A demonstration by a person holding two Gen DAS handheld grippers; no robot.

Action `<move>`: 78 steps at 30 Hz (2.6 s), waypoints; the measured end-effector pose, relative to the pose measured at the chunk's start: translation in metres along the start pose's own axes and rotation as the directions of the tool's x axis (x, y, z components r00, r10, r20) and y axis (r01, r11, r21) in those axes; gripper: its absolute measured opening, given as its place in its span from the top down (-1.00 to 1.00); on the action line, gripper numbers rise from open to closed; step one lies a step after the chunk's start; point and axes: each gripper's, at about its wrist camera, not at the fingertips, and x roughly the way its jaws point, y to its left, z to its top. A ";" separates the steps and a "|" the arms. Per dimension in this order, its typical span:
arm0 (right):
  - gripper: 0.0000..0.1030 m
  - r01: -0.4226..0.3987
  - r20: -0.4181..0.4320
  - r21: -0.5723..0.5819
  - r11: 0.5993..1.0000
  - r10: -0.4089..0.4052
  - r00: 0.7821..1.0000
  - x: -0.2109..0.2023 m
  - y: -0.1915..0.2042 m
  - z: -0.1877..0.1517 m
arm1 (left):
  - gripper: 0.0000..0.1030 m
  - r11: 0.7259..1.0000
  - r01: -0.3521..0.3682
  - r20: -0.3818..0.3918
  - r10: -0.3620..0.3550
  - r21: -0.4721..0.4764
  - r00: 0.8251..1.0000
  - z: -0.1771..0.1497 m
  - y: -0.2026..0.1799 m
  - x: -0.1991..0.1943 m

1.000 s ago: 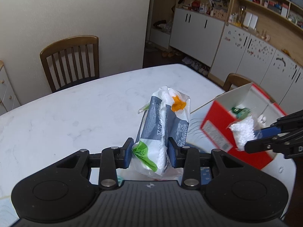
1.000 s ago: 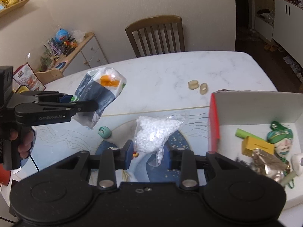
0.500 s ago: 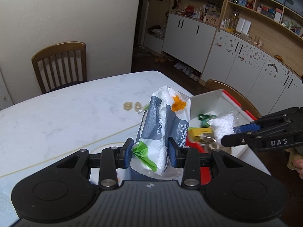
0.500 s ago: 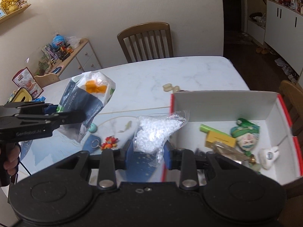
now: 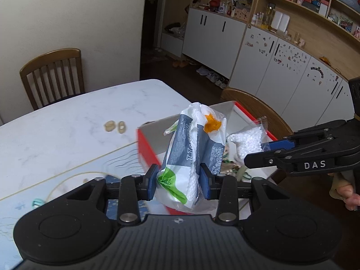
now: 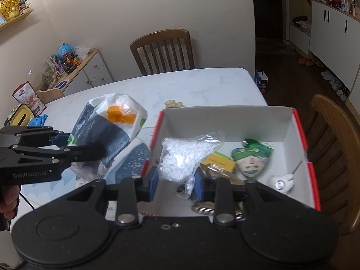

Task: Organize objects
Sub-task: 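Carry the tissue pack and white bead bag into the shoebox and lower them, then open both tools to release the tissue pack and white bead bag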

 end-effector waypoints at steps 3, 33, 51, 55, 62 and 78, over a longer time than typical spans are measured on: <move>0.38 -0.002 -0.003 0.000 1.000 0.002 1.000 -0.002 -0.018 -0.001 | 0.27 1.000 -0.002 -0.011 0.003 0.014 1.000 0.004 -0.018 0.012; 0.38 -0.018 -0.170 -0.074 0.997 0.005 0.985 0.055 -0.110 -0.016 | 0.27 0.993 -0.105 -0.231 0.116 0.063 0.966 0.040 -0.075 0.169; 0.38 -0.036 -0.256 -0.134 0.990 0.001 0.967 0.090 -0.111 -0.020 | 0.24 0.991 -0.108 -0.298 0.125 0.074 0.946 0.032 -0.069 0.199; 0.38 -0.033 -0.262 -0.132 0.991 -0.003 0.965 0.094 -0.113 -0.019 | 0.20 0.992 -0.107 -0.300 0.124 0.072 0.946 0.035 -0.068 0.200; 0.30 -0.035 -0.271 -0.140 0.990 -0.004 0.963 0.095 -0.112 -0.018 | 0.00 0.995 -0.091 -0.304 0.100 0.045 0.948 0.035 -0.065 0.197; -0.29 -0.031 -0.212 -0.141 0.990 0.001 0.977 0.064 -0.106 -0.012 | -0.27 0.996 -0.056 -0.219 0.071 0.075 0.973 0.035 -0.072 0.156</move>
